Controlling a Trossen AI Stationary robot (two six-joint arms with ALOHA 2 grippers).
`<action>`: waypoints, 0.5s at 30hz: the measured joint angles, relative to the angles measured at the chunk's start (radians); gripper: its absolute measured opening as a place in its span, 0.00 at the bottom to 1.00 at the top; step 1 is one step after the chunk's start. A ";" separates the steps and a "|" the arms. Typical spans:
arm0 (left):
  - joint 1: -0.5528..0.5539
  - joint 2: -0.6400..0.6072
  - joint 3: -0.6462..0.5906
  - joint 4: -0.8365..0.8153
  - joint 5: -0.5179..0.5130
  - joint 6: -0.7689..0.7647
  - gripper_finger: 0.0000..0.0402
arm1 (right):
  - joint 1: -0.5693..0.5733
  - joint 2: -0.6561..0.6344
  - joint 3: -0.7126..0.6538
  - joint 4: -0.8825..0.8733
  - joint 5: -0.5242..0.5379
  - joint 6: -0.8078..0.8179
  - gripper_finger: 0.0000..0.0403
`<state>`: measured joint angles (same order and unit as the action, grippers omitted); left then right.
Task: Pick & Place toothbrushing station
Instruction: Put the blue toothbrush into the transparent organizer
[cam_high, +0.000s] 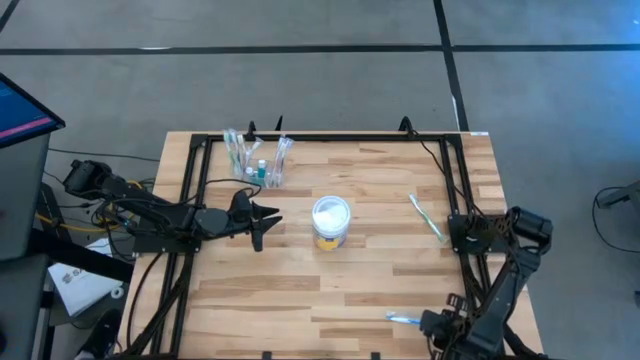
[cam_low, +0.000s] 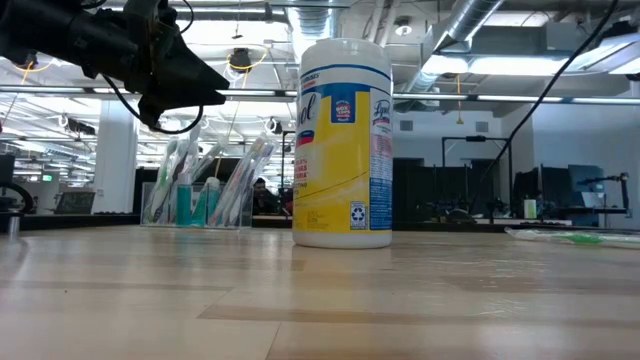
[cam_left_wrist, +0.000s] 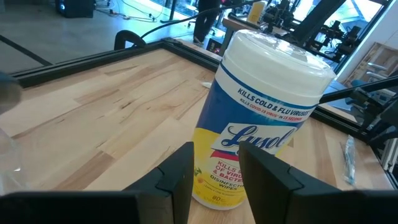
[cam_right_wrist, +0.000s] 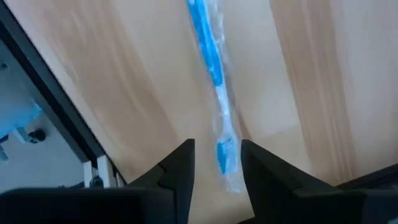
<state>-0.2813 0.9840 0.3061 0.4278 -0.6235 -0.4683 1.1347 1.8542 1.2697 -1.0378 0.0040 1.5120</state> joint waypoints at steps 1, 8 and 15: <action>0.000 0.000 0.000 0.000 0.000 0.000 0.30 | 0.000 0.000 0.000 -0.001 0.005 -0.001 0.30; 0.000 0.000 0.000 0.000 0.000 0.000 0.30 | -0.013 0.034 -0.002 0.020 0.023 -0.038 0.30; 0.000 0.000 0.000 0.000 0.000 0.000 0.30 | -0.033 0.049 -0.003 0.027 0.023 -0.080 0.30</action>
<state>-0.2813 0.9840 0.3061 0.4278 -0.6235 -0.4683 1.1021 1.9030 1.2671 -1.0110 0.0265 1.4319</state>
